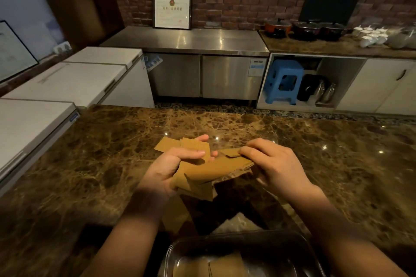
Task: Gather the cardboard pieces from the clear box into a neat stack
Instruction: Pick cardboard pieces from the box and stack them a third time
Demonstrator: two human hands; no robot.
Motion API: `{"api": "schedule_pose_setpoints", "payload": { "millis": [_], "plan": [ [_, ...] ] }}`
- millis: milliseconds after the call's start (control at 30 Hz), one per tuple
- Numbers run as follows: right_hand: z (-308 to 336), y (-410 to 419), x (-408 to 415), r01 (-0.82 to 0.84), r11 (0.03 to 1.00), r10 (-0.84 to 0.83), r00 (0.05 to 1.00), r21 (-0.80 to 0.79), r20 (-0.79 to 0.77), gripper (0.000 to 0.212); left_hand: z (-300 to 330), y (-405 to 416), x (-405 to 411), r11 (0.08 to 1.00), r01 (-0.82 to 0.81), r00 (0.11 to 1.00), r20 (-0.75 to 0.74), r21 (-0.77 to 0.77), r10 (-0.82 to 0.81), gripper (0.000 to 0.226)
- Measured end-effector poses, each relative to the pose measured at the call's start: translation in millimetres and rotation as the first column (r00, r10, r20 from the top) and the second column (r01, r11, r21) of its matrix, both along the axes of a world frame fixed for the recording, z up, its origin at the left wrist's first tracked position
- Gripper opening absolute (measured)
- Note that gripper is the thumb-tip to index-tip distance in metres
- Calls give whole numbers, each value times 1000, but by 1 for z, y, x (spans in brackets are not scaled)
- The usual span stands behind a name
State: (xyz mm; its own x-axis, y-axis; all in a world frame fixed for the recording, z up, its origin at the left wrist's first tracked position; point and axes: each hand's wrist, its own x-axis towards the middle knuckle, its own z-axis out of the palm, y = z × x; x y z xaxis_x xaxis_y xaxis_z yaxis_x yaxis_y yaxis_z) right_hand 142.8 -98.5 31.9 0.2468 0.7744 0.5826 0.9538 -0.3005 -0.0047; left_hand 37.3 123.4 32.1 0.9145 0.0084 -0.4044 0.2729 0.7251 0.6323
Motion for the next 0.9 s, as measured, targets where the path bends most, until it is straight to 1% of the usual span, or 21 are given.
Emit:
{"api": "schedule_pose_setpoints", "payload": {
  "millis": [67,133,233,267,300,333,367,400,433,467,500,533,567,600,633,700,767,800,867,900],
  "plan": [
    [-3,1,-1,50,997,-50,999,51,12,34,0,-4,1,999,13,999,-30,40,-12,62],
    [-7,3,-1,106,991,-109,994,79,30,31,0,-11,0,995,81,996,-32,56,-79,70],
    [-9,4,2,167,982,-172,984,83,51,28,-1,-19,-3,977,201,977,52,72,-205,82],
    [-10,4,5,196,979,-197,980,59,12,31,0,-19,-3,977,208,973,91,53,-212,84],
    [-10,4,7,241,970,-237,968,41,-82,35,1,-18,-3,978,210,968,140,-2,-207,85],
    [-10,4,9,299,953,-280,931,49,-234,37,1,-16,-3,972,219,959,201,-87,-198,86],
    [-9,4,11,361,928,-287,852,95,-437,36,2,-13,-3,958,227,950,257,-177,-178,86],
    [-8,4,12,424,892,-226,719,157,-657,31,4,-11,-4,941,223,943,301,-253,-143,83],
    [-5,5,13,475,855,-90,531,208,-842,27,4,-9,-4,936,209,939,325,-282,-111,79],
    [-2,6,13,509,823,90,321,252,-943,26,1,-7,-4,947,179,938,335,-266,-83,76],
    [0,5,13,531,801,245,129,276,-961,27,0,-7,-4,962,136,938,342,-236,-49,75],
    [1,5,13,535,795,356,-30,286,-934,29,-2,-7,-2,972,85,939,345,-220,-4,75],
    [2,6,11,528,800,419,-153,284,-895,32,-3,-9,1,972,36,942,332,-233,45,75],
    [3,8,9,516,812,442,-237,273,-865,35,-5,-10,4,969,-20,946,309,-245,97,74],
    [3,11,8,503,823,447,-286,265,-848,38,-6,-12,7,969,-77,947,285,-235,144,70],
    [2,16,5,494,824,475,-337,277,-813,40,-7,-13,13,969,-153,952,235,-193,197,56],
    [3,20,2,494,816,507,-365,299,-780,42,-5,-14,16,975,-161,964,188,-151,188,39],
    [4,21,1,494,818,502,-362,295,-786,42,-4,-13,17,981,-159,971,164,-109,176,31],
    [7,22,0,498,825,455,-302,268,-837,42,-6,-12,20,986,-164,982,93,-29,166,27],
    [7,22,-1,491,822,446,-239,289,-862,42,-7,-11,21,986,-167,984,59,-3,167,30]
  ]
}}
